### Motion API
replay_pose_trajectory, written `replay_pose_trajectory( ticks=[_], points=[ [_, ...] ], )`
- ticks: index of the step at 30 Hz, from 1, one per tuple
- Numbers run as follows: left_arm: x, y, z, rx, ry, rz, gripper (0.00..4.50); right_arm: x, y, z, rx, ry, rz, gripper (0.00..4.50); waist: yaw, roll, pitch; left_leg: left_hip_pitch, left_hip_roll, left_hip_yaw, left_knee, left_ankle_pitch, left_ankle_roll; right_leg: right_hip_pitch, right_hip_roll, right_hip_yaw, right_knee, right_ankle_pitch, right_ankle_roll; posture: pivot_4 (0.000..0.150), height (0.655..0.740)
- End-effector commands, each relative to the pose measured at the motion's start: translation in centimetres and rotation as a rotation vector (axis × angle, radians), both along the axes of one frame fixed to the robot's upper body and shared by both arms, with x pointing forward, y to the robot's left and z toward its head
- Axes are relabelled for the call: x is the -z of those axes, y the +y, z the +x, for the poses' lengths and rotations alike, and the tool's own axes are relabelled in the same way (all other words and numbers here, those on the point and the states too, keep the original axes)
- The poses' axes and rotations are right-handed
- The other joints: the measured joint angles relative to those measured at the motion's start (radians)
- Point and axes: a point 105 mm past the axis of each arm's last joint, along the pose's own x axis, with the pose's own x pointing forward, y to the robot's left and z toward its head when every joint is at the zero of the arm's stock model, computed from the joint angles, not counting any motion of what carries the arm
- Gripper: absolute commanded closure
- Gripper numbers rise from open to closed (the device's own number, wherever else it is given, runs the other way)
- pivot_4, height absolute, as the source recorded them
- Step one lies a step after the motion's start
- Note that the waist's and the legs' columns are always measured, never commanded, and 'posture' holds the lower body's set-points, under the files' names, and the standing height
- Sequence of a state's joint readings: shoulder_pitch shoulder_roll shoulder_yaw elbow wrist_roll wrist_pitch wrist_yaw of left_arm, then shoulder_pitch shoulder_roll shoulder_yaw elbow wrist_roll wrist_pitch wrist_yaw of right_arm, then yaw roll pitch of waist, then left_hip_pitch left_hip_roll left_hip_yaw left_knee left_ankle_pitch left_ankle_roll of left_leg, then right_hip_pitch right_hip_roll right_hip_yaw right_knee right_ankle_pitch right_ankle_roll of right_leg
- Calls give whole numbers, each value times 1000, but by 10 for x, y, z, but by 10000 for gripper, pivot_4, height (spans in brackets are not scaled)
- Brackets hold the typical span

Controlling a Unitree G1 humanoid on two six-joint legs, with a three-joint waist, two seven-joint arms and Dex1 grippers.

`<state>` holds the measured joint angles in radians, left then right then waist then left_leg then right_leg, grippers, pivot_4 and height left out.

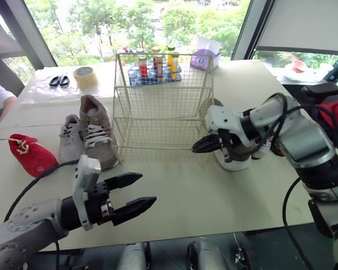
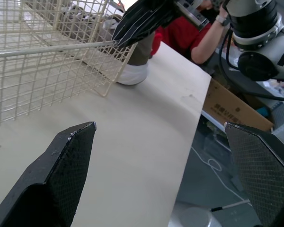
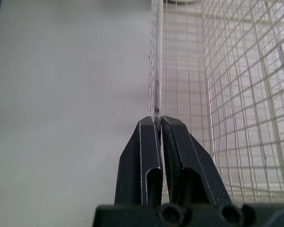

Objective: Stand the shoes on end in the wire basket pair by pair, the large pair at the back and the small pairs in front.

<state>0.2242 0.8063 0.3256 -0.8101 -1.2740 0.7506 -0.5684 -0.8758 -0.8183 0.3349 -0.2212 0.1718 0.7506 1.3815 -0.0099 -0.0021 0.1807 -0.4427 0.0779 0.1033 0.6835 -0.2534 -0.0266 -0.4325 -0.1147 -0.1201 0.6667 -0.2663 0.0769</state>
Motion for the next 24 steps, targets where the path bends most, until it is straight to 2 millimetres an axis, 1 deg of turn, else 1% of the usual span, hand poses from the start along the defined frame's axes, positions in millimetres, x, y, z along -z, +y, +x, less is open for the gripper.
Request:
replay_pose_trajectory(
  ticks=[1, 7, 12, 18, 22, 24],
  points=[
    [-3, -3, -2, 32, -22, -5, 0, -2, 0, -8, -42, -37, -8, 43168, -1, 0, 0, 0, 0, 0, 0, 0, 0, 0, 0, 0, 0, 0, 0, 1500, 6938],
    [1, -4, 0, 43, -21, -2, 0, 4, -11, 1, -41, -103, -59, 43168, 2, 0, 0, 0, 0, 0, 0, 0, -1, 0, 0, 0, 0, 0, 0, 1500, 6938],
    [1, -7, -1, 59, -18, -4, 0, 0, -11, 5, -37, -125, -44, 43168, 0, 0, 0, 1, 0, 0, 0, 0, -1, 1, 0, 0, 0, 0, 0, 1500, 6938],
    [2, -8, 2, 62, -14, -6, 0, 9, -15, 6, -71, -172, -91, 43168, 0, 0, 0, 1, 0, 0, 0, 0, -1, 2, 0, 0, 0, 0, 0, 1500, 6938],
    [2, -9, 4, 65, -15, -8, 0, 7, -14, 11, -70, -200, -85, 43168, 0, -1, -1, 2, 0, -1, 0, 0, -1, 2, 0, 0, 0, 0, 0, 1500, 6938],
    [3, -9, 4, 66, -13, -9, 0, 2, -12, 11, -71, -204, -48, 43168, -1, -1, -1, 2, 0, -1, 0, 1, -1, 2, 0, 0, 0, 0, 0, 1500, 6938]
  ],
)
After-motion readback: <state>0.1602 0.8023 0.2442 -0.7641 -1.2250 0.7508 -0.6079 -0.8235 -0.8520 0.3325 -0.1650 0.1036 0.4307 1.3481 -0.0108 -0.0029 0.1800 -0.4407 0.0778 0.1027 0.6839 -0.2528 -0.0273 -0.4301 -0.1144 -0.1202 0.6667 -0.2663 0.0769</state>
